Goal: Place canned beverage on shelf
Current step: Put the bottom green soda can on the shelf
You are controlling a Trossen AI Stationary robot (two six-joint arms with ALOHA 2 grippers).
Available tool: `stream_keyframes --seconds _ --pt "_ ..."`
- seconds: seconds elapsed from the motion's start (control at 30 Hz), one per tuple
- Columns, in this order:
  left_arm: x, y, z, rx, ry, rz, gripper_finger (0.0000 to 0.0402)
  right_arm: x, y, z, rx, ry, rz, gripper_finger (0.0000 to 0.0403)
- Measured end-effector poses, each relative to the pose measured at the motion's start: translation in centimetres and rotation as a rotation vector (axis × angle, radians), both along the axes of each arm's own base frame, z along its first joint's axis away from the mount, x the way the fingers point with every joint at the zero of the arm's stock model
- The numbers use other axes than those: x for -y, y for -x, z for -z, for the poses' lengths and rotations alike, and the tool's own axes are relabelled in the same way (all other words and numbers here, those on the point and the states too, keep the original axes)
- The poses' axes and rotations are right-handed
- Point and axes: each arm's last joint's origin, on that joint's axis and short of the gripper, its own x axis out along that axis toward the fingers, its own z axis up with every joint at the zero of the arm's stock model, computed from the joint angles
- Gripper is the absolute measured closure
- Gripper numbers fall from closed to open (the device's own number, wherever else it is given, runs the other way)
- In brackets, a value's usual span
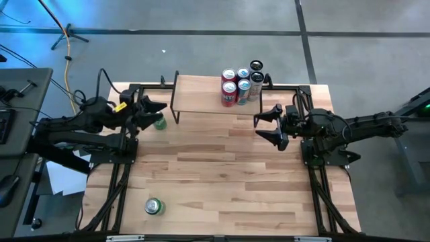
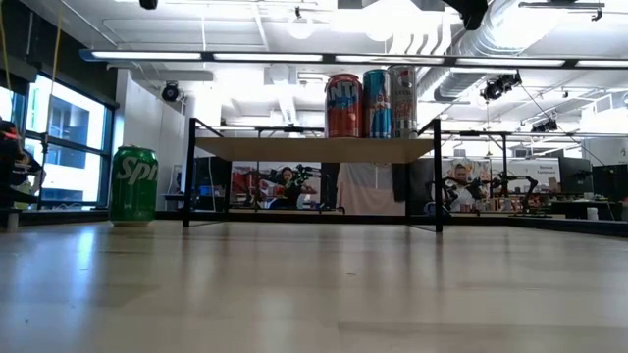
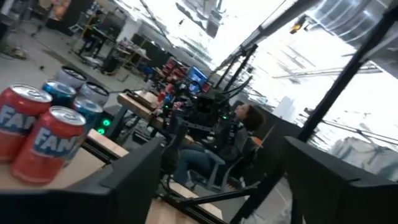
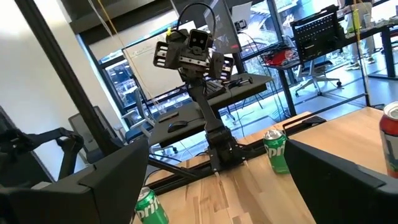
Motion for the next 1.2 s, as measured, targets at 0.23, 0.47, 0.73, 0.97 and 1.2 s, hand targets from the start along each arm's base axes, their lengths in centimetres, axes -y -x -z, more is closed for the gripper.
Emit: stream_keyframes --seconds 0.23,0.47,0.73,0.97,1.2 --pt "0.3 0.7 -1.4 0.045 -0.053 0.117 0.0075 0.1 0.0 0.0 0.004 -0.057 0.019 0.0043" --pt "0.8 0.4 -4.1 0.068 -0.092 0.296 0.0077 0.4 0.0 0.1 0.022 -0.238 0.11 0.0043" --pt "3.8 -3.2 -8.3 -0.25 -0.04 0.589 0.0078 0.5 0.0 1.0 -0.058 -0.267 0.173 0.0043" --pt "9.5 -5.2 -9.4 -0.697 -0.01 0.609 0.0078 0.3 0.0 1.4 -0.103 -0.255 0.13 0.0043" --pt "17.7 -6.6 -4.8 -1.116 0.054 0.559 0.0078 0.3 0.1 2.5 -0.223 -0.239 0.112 0.0043"
